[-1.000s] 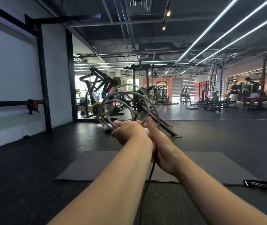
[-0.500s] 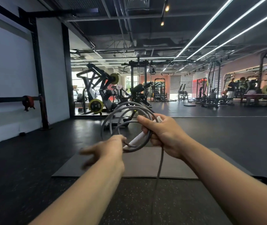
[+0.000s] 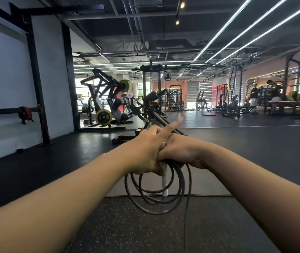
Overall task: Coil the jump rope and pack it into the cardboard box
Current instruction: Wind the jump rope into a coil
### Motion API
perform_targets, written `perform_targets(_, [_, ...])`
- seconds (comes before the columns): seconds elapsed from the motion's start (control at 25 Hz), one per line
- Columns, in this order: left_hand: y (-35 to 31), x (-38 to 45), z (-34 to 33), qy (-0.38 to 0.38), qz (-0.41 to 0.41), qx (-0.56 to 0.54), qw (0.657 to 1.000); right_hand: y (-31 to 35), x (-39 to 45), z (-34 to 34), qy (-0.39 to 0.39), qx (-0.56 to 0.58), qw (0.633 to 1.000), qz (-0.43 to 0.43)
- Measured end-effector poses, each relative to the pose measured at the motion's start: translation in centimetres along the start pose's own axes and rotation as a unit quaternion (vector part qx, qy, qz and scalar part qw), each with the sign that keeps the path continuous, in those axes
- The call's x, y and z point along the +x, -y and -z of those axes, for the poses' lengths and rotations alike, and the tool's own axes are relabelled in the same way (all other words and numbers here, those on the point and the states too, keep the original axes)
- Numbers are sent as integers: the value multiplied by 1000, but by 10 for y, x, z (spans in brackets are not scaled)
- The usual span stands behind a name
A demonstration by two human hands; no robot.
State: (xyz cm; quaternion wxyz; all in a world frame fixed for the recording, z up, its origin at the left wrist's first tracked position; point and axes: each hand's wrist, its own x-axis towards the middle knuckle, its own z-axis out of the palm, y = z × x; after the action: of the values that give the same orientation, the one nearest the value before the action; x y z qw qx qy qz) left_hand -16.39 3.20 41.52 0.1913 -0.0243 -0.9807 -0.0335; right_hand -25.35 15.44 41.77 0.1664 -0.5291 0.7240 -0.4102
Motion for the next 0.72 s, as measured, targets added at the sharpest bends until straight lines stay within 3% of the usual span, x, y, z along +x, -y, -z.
perform_targets(0.2, [9, -8, -14, -4, -8, 12, 1000, 1, -4, 2, 59, 51, 994, -74])
perform_targets(0.36, [17, -22, -23, -93, -14, 95, 991, 3, 0, 5, 46, 64, 992, -98])
perform_targets(0.52, [26, -32, -25, -159, -70, 88, 981, 13, 0, 7, 37, 64, 992, -102])
perform_targets(0.72, [20, -29, -27, -159, -45, 50, 985, 11, 4, 13, 48, 46, 988, -139])
